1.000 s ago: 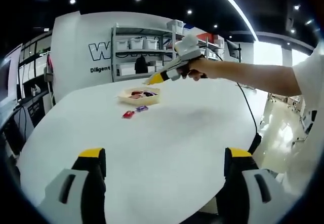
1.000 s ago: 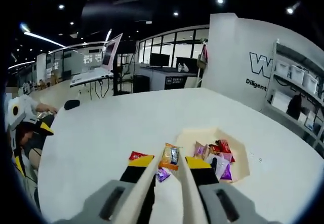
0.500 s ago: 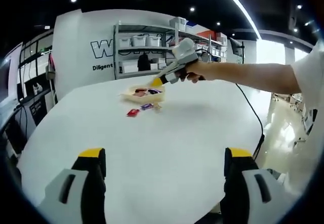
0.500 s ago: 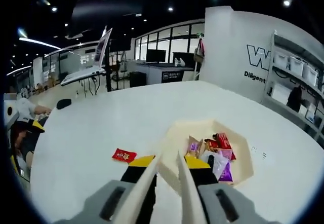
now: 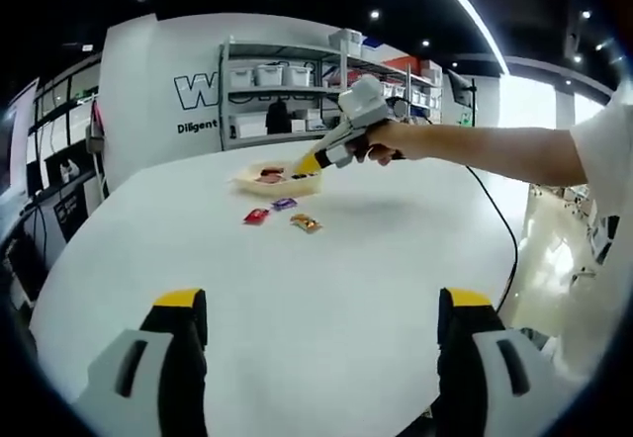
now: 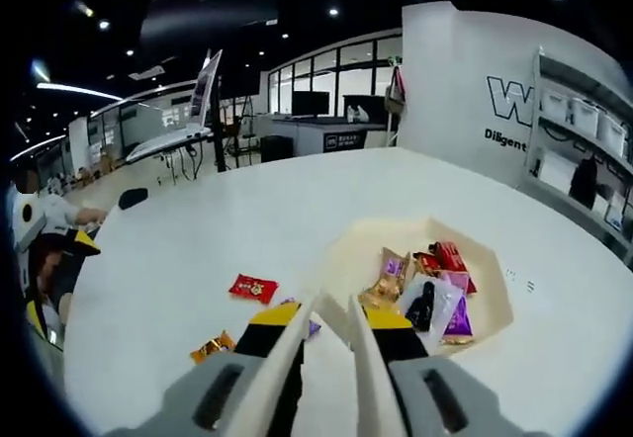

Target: Place the target food into the container with the food tongs after gripping and lifting it, then release it inside without dropping or visibly crushing the food.

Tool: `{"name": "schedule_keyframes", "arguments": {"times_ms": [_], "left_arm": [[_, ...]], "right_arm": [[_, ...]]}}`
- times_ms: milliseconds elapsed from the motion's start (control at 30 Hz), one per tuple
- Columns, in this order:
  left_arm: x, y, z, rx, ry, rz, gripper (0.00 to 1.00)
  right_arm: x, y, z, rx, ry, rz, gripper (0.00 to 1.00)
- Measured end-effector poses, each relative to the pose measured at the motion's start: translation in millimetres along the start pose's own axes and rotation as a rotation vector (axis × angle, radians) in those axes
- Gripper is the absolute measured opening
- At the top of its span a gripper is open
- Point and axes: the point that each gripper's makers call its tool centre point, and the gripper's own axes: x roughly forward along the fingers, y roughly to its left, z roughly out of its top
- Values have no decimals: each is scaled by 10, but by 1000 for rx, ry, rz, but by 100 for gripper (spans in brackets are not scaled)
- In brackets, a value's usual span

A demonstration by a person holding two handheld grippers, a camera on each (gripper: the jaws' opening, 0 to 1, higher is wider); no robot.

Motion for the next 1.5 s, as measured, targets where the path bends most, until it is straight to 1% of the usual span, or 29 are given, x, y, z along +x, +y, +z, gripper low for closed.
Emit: {"name": "schedule_keyframes", "arguments": {"times_ms": [67, 267, 433, 533, 800, 933, 1167, 1433, 1500], "left_arm": [[0, -18, 10, -2, -5, -5, 96], [-24, -82, 15, 4, -13, -15, 96], [-49, -132, 7, 6, -17, -24, 96], [-80, -163, 4, 8, -20, -27, 96], [-144, -205, 12, 14, -33, -31, 95], [-166, -234, -3, 14, -33, -35, 95], [-200, -265, -10, 20, -37, -41, 95], [-253, -286, -27, 28, -36, -41, 95], [-269, -276, -28, 29, -36, -39, 95]], "right_arm": [[-24, 48, -7, 11, -1, 11, 14], [-73, 227, -85, 0, 8, 28, 14], [-102, 420, -158, 13, 12, 43, 15], [-86, 418, -182, 10, 11, 49, 15], [-144, 634, -262, 5, 20, 71, 15], [-186, 738, -305, 7, 9, 75, 16], [-205, 863, -370, 10, 14, 84, 16], [-165, 958, -454, 23, 34, 60, 18], [-162, 926, -442, 30, 28, 42, 19]]}}
